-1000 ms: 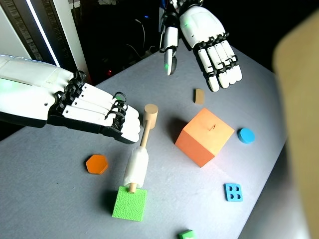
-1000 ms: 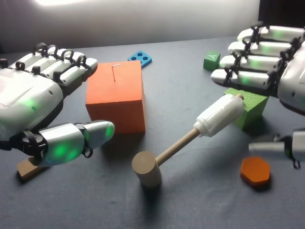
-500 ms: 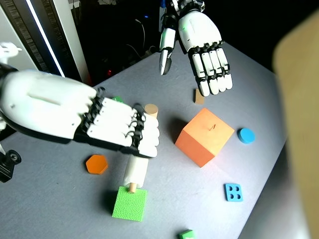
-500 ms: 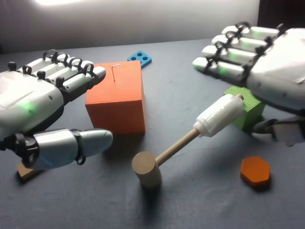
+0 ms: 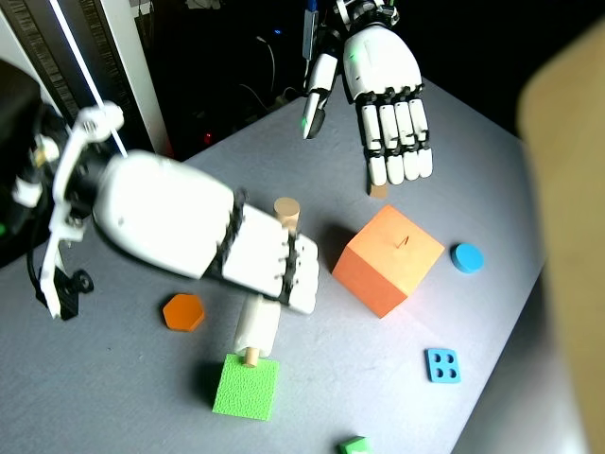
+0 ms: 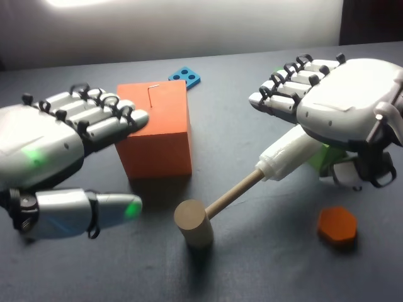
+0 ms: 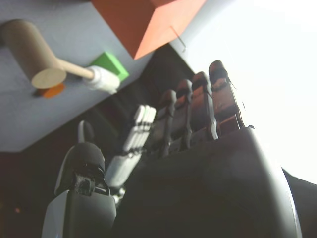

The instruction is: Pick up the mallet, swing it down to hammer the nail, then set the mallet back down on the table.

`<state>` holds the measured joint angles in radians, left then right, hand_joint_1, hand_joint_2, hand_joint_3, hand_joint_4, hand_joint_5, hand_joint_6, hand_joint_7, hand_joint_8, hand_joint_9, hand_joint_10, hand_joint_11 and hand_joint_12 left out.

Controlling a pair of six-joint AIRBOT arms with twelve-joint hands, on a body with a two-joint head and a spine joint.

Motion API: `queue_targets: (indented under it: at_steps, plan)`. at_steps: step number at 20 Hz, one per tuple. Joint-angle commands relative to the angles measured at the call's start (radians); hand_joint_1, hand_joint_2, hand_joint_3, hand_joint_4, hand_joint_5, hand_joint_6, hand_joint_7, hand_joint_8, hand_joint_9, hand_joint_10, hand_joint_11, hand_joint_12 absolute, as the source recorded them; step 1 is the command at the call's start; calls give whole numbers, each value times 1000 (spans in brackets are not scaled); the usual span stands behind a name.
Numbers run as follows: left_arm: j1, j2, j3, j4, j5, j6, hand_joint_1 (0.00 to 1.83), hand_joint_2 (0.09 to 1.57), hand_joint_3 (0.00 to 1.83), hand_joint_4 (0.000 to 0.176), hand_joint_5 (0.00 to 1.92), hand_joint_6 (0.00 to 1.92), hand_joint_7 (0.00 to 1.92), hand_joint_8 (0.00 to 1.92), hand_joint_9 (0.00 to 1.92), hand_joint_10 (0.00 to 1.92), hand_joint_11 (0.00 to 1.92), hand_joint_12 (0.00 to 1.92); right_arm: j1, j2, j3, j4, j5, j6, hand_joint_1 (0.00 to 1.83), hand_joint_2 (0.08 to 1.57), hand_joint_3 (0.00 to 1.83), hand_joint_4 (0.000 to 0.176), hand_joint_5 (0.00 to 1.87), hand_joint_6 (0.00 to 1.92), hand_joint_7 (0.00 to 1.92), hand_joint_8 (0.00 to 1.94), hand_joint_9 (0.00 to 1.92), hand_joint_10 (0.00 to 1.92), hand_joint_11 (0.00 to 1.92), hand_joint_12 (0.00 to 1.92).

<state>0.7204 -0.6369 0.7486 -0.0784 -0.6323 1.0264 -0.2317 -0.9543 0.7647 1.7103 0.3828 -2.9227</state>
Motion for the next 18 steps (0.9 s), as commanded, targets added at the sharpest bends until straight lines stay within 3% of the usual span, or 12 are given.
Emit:
queue_targets:
  at_steps: [1, 3, 7, 18]
  plan:
    - [0, 4, 12, 23, -97, -29, 0, 1247, 1, 0, 45, 4, 31, 5, 14, 5, 15, 24, 15, -6, 9, 12, -21, -27, 1183, 1020, 0, 0, 54, 10, 17, 3, 8, 2, 0, 245]
    - [23, -18, 48, 83, -113, -92, 0, 1252, 3, 0, 57, 6, 39, 6, 25, 8, 26, 31, 18, -28, 42, 88, -56, -82, 1196, 1017, 0, 0, 80, 7, 23, 1, 17, 3, 0, 323]
    - [73, -81, 123, 125, -205, -163, 0, 1256, 4, 0, 25, 0, 15, 1, 2, 1, 0, 3, 23, -75, 87, 111, -67, -82, 1204, 1017, 0, 0, 58, 0, 8, 0, 7, 0, 0, 296]
    - [81, -122, 200, 126, -203, -188, 0, 1255, 1, 0, 42, 4, 28, 4, 15, 3, 20, 11, -43, -204, 208, 116, -81, -68, 1281, 1030, 0, 0, 83, 4, 23, 3, 4, 1, 0, 289]
